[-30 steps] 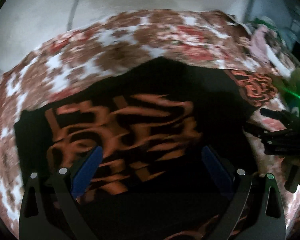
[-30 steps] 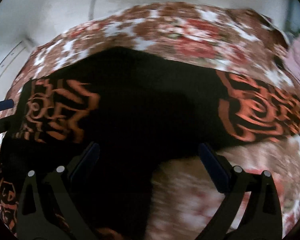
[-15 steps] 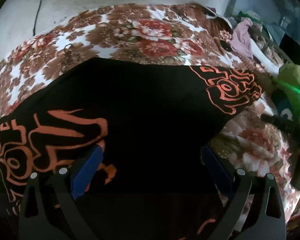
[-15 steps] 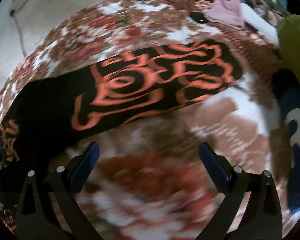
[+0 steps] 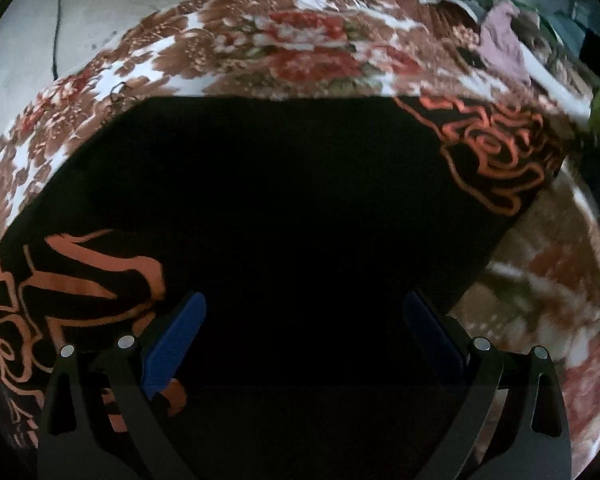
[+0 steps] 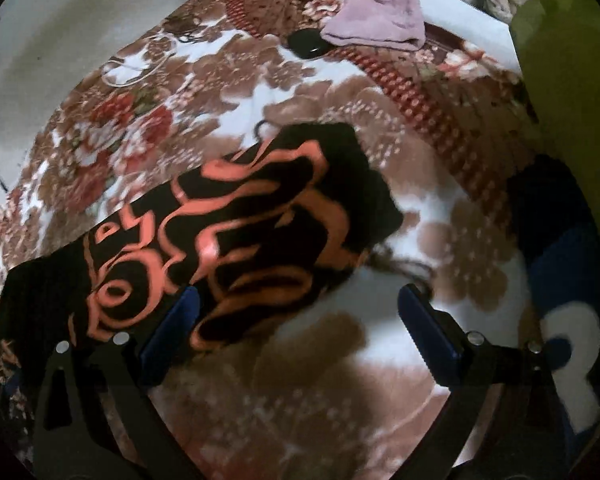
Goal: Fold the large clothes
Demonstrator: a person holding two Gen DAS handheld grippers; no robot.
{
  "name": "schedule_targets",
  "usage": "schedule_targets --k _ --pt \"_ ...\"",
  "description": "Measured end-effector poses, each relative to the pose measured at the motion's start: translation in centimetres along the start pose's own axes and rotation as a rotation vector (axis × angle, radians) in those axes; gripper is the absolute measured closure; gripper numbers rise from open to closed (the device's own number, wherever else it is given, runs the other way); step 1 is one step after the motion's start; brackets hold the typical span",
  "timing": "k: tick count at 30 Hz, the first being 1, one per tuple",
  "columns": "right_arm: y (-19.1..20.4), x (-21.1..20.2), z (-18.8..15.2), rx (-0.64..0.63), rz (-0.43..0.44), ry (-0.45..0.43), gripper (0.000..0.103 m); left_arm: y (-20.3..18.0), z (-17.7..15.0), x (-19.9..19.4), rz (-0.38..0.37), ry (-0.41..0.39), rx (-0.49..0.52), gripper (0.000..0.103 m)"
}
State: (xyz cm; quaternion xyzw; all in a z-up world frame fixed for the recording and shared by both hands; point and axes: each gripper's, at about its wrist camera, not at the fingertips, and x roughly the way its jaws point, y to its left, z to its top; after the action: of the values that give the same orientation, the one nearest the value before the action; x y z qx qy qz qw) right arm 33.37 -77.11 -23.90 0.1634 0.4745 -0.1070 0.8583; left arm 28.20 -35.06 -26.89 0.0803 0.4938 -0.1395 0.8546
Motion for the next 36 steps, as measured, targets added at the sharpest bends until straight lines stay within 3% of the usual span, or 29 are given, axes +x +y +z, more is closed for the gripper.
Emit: schedule_targets --k 6,11,13,20,23,28,31,36 --pt "-2.8 2.6 1.3 0.151 0.025 0.029 0.005 -0.9 -1.5 1.5 0.056 -0.046 0.054 0.005" --pt "-4.2 4.0 2.4 0.236 0.082 0.033 0.006 -1.0 -1.3 1.8 0.063 -0.05 0.04 0.005" --pt "-4.7 4.6 2.8 0.276 0.12 0.048 0.015 -1.0 -1.2 2.0 0.064 -0.051 0.038 0.005" --pt "-5.0 6.2 3.5 0.233 0.064 0.081 0.057 -0.9 -1.6 2.0 0.051 -0.098 0.037 0.004" --pt "-5.3 6.0 3.2 0.223 0.081 0.072 0.074 -0.5 -1.9 1.7 0.021 -0.12 0.022 0.005" --pt "-4.3 3.4 3.0 0.183 0.129 -0.009 0.082 -0.5 -2.1 1.9 0.012 -0.126 0.023 0.005" --pt "-3.0 0.9 3.4 0.178 0.217 -0.055 0.082 -0.9 -2.4 2.1 0.043 -0.133 0.043 0.005" --pt "2.8 -3.3 4.2 0.057 0.35 -0.099 0.082 -1.2 -2.6 2.2 0.067 -0.15 0.059 0.005"
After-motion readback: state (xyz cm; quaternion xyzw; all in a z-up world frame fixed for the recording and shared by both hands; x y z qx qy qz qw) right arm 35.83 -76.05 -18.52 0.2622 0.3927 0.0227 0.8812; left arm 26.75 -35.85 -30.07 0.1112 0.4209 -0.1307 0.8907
